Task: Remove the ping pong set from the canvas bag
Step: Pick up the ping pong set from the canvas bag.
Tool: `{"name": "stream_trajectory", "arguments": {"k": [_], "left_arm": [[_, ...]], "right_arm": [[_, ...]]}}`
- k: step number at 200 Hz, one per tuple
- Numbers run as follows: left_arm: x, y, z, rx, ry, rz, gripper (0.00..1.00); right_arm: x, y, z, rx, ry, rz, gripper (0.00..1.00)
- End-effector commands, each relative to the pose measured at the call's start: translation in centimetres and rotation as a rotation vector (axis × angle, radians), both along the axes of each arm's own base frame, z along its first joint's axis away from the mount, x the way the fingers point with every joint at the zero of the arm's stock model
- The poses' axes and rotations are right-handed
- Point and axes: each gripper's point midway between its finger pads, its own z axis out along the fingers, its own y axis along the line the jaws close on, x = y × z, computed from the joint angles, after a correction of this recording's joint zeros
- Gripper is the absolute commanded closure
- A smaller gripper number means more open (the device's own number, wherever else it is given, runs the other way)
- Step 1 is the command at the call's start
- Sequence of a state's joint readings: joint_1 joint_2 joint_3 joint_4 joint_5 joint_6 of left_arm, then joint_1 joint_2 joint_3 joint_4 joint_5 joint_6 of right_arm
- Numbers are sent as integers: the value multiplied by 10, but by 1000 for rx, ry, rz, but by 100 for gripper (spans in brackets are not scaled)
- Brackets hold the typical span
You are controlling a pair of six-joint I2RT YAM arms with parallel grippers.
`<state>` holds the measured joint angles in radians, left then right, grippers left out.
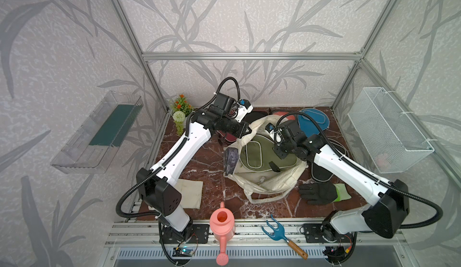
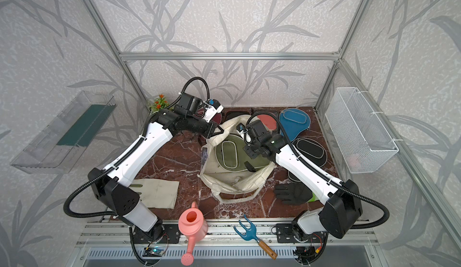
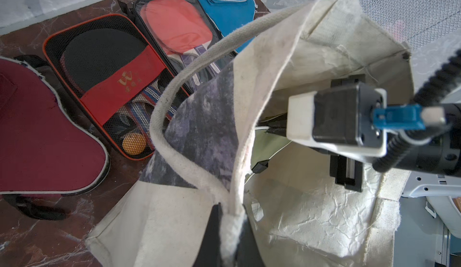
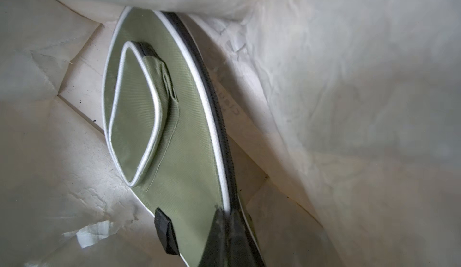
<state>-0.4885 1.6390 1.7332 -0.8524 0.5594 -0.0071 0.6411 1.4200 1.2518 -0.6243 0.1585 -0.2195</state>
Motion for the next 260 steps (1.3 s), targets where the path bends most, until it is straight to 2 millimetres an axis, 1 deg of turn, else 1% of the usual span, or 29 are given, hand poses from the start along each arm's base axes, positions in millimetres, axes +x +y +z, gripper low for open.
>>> {"name": "stream_trajectory", "arguments": {"k": [1,36,51,59,67,94,105,123,171,203,213,236,244,251,253,260], "left_arm": [[-3,1,8,-9,-9,-14,100],[-2,0,9,-15,-11,-17,100],[-2,-1,9,-19,-13,-21,100],[-2,-1,9,-18,-11,-19,100],[-2,-1,9,-19,-11,-20,100],[-3,-1,8,-22,-10,-24,100],[-4,-1,9,-23,-11,-27,100],[-5,-1,10,-24,-14,-28,100],[-5,-1,9,-21,-15,-33,100],[-4,-2,9,-25,-14,-37,100],[-5,-2,9,-26,-14,-39,100],[-5,-2,9,-26,-16,-42,100],[-6,-2,10,-26,-18,-45,100],[-6,-2,9,-26,-15,-46,100],[-6,-2,9,-26,-16,-46,100],[-7,-2,10,-28,-17,-48,100]], "right_arm": [[19,-3,33,-9,-176,-32,100],[21,0,38,-3,-208,-10,100],[21,2,36,-8,-203,9,100],[18,6,30,-13,-175,39,100],[16,8,19,-32,-126,55,100],[15,7,-16,-52,47,43,100],[15,6,-25,-47,84,29,97],[16,7,-31,-33,118,23,93],[22,1,-39,-19,163,8,88],[23,1,-51,-21,200,10,85],[23,2,-56,-26,215,11,81],[22,3,-65,-39,265,3,67],[21,3,-69,-49,286,0,60],[21,3,-67,-50,288,0,54],[21,3,-75,-64,310,0,52],[21,3,-81,-77,333,-4,45]]}}
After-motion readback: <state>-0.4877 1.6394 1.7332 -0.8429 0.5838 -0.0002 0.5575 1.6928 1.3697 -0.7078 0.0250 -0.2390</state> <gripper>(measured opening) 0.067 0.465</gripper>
